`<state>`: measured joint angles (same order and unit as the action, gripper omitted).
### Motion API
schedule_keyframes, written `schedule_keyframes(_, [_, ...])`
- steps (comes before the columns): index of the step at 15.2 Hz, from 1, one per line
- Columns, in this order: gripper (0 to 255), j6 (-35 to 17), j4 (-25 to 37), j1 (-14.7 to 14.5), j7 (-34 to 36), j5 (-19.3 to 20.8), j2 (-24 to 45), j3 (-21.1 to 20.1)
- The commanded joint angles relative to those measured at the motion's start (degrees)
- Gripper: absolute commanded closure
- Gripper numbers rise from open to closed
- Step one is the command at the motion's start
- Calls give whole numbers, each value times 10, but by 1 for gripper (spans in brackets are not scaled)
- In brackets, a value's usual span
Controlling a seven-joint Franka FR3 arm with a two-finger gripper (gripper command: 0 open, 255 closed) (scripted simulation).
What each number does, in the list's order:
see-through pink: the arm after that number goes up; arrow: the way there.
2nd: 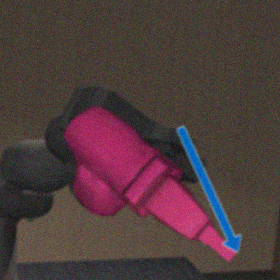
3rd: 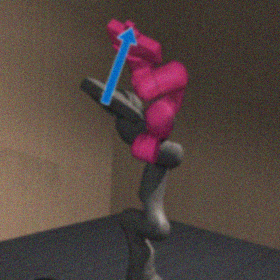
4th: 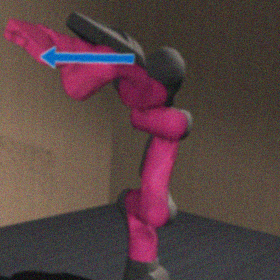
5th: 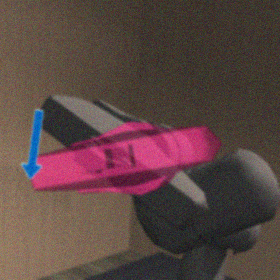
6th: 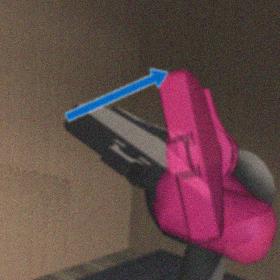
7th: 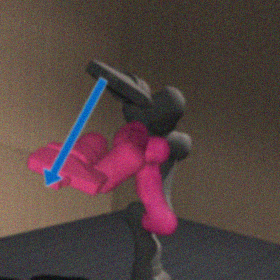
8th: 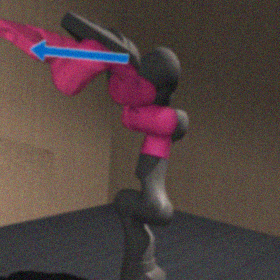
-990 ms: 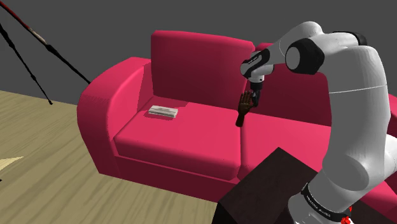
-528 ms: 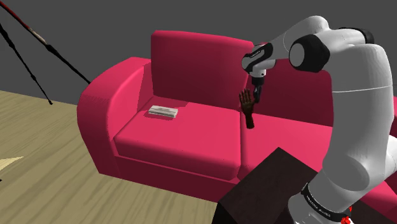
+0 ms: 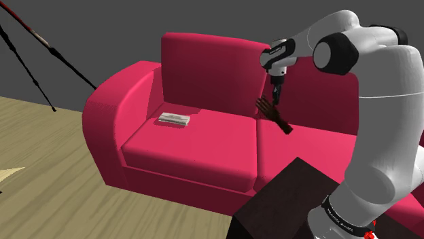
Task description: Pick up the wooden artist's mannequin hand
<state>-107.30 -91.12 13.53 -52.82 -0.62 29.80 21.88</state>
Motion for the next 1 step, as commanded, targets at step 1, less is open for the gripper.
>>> schedule_keyframes(1, [255, 6, 5, 0, 0, 0, -1, 0])
